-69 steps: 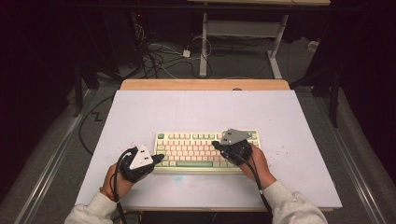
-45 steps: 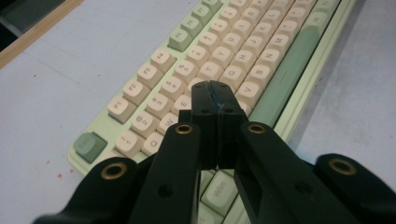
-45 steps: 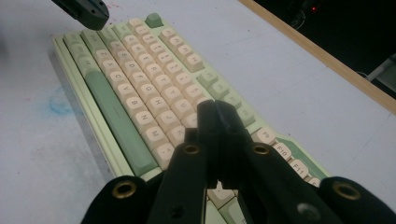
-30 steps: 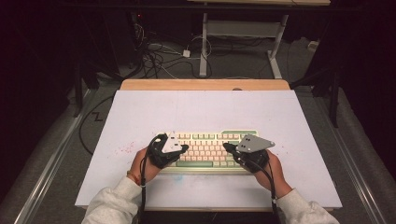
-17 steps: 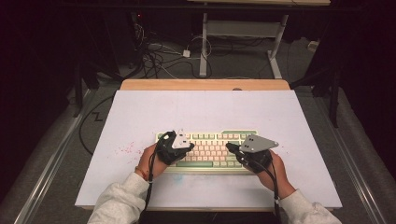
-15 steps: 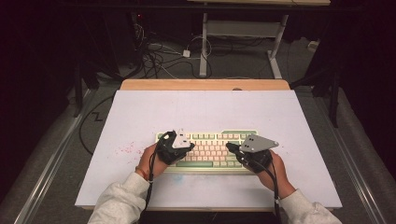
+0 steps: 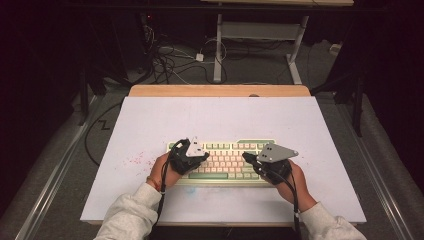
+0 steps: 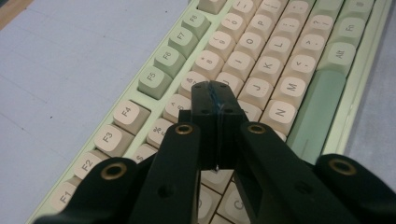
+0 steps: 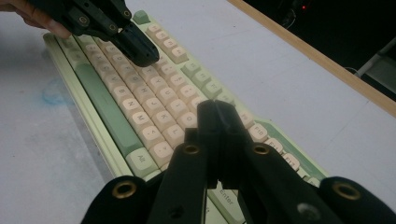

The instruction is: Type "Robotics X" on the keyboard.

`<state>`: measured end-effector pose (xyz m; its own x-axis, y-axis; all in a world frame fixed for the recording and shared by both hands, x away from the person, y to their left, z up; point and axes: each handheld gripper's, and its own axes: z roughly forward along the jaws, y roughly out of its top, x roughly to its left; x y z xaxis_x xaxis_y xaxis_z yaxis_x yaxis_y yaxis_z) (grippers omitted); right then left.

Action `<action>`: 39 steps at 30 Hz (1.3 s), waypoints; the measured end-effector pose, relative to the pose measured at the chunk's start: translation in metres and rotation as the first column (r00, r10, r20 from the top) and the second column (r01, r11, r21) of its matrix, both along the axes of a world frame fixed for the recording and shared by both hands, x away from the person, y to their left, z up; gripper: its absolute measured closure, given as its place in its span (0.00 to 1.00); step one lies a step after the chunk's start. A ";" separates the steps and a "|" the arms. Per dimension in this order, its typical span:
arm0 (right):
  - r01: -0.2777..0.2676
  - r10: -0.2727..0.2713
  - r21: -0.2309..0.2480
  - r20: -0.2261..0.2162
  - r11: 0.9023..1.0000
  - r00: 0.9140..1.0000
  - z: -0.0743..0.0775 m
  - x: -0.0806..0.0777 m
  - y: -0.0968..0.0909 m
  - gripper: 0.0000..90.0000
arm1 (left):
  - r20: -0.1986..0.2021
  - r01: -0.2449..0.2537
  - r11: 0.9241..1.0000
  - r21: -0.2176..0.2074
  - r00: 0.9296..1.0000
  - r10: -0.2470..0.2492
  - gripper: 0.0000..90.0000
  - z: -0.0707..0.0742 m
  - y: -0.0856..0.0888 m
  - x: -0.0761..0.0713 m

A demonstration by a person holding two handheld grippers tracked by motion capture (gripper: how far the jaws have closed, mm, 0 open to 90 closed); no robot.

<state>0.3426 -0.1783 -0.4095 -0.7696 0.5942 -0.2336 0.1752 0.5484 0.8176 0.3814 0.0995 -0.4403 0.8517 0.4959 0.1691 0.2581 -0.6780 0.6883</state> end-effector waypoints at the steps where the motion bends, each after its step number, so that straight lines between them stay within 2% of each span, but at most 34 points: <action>1: 0.001 -0.001 0.001 0.000 1.000 1.000 0.000 0.000 0.000 1.00 | 0.000 0.000 1.000 -0.001 1.000 0.000 0.97 0.000 0.000 0.000; 13: 0.002 -0.002 0.001 0.002 1.000 1.000 0.000 0.000 0.000 1.00 | -0.004 0.003 1.000 0.008 1.000 -0.003 0.97 -0.001 0.000 0.000; 15: 0.000 0.000 -0.002 0.001 1.000 1.000 0.000 0.000 0.000 1.00 | -0.004 0.001 1.000 -0.001 1.000 -0.001 0.97 0.000 0.000 0.001; 34: -0.006 0.006 -0.021 0.001 1.000 1.000 -0.002 0.001 0.002 1.00 | -0.011 -0.014 0.999 0.048 1.000 0.015 0.97 -0.006 -0.003 0.006; 37: -0.004 0.004 -0.021 -0.003 1.000 1.000 -0.003 0.001 0.002 1.00 | -0.028 -0.019 0.997 0.072 0.999 0.021 0.97 -0.009 -0.005 0.007; 39: -0.006 0.006 -0.024 -0.006 1.000 1.000 -0.003 0.001 0.003 1.00 | -0.030 -0.018 0.997 0.073 0.999 0.020 0.97 -0.009 -0.005 0.008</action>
